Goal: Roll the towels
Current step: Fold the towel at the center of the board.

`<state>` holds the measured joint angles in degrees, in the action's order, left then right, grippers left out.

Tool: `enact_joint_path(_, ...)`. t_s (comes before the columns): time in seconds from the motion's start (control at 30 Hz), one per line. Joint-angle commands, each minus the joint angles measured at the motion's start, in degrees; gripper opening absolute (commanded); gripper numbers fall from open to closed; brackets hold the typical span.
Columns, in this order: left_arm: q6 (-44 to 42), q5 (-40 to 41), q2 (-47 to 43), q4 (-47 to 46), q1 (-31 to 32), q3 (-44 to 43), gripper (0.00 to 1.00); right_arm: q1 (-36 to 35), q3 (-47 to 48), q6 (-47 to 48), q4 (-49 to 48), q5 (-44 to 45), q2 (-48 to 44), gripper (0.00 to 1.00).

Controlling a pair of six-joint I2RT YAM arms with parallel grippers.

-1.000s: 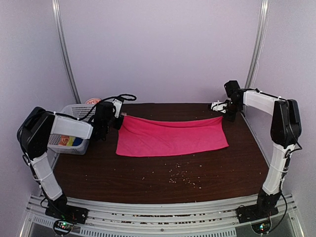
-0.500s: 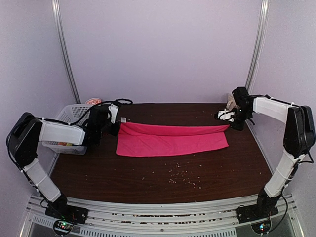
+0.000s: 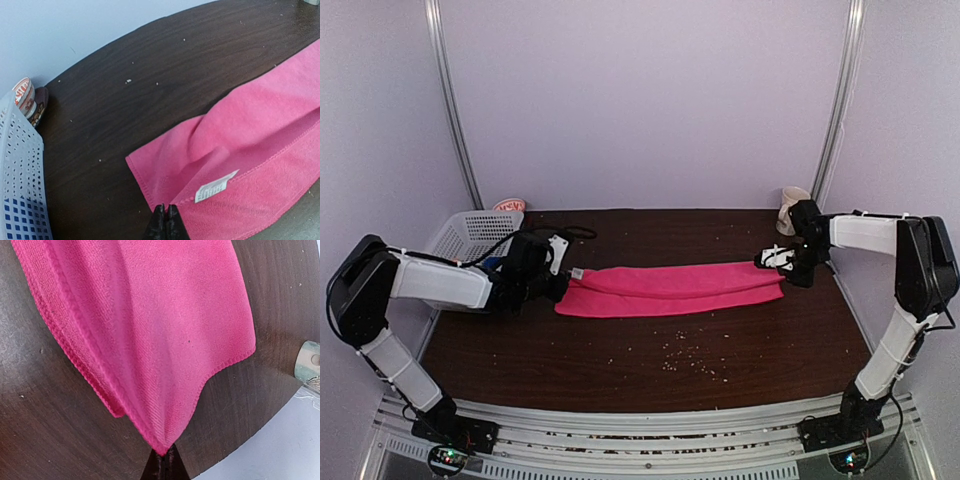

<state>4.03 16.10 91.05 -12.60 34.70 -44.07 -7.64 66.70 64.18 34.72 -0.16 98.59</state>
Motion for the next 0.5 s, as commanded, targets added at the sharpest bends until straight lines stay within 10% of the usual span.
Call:
enact_joint_path(0.0,1.6,1.2,-1.8,2.4,1.0,1.2,0.0,-0.3,-0.9,-1.4,-2.7,0.8,0.2,0.0)
enact_joint_path(0.47,3.4,-0.5,-7.5,5.9,2.4,4.8,0.0,-0.6,-3.0,-1.9,-4.3,2.9,1.0,0.0)
